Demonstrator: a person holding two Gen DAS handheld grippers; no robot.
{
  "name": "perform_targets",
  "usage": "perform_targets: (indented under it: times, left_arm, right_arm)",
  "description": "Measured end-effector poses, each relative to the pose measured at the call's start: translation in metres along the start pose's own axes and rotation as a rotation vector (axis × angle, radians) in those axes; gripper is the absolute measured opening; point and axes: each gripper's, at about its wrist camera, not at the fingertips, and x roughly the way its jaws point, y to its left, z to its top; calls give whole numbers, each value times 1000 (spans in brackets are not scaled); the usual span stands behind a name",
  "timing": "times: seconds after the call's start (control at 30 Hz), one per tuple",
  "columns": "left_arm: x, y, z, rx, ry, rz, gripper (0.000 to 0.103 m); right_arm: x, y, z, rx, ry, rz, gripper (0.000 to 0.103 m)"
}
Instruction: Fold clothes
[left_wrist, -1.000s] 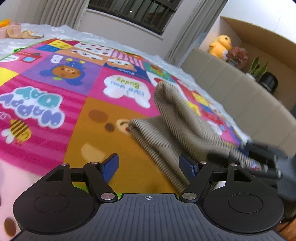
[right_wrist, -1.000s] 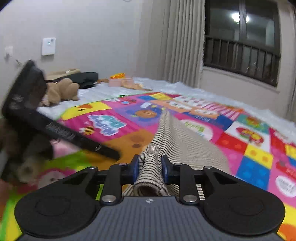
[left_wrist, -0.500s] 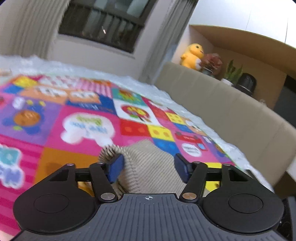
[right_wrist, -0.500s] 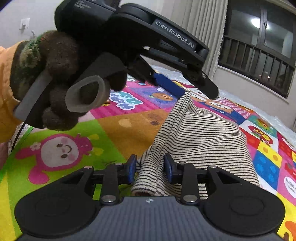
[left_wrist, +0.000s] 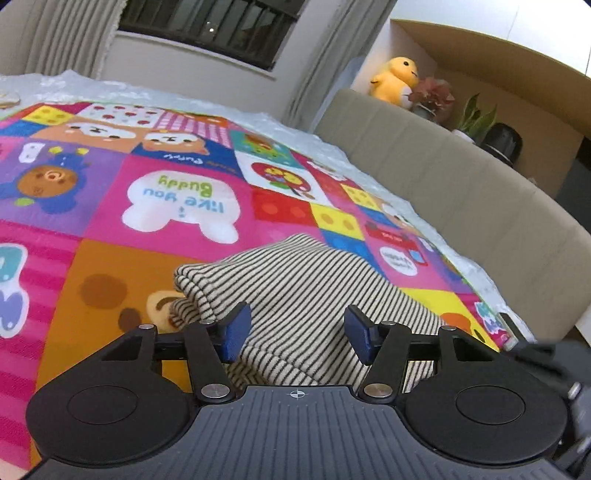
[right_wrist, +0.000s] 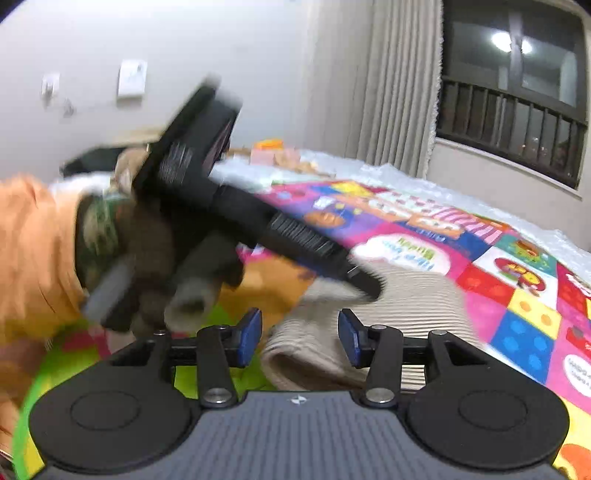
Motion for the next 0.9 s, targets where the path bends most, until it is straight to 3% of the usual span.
perform_targets:
  times: [0.13, 0.23, 0.33, 0.7, 0.9]
  left_arm:
    - [1, 8, -1, -7, 9, 15, 61]
    - [1, 15, -5, -36, 14, 15, 61]
    - [-3, 16, -9, -35, 17, 21, 62]
    - [-19, -1, -6, -15, -20, 70, 62]
    - [-14, 1, -15, -26, 32, 87, 69]
  right_arm:
    - [-16, -16, 6, 40, -34, -21, 46]
    - [6, -19, -14, 74, 55, -22, 46]
    - [18, -5, -28, 51, 48, -21, 53]
    - [20, 0, -27, 17, 56, -30, 55]
    - [2, -15, -13, 47, 52, -19, 58]
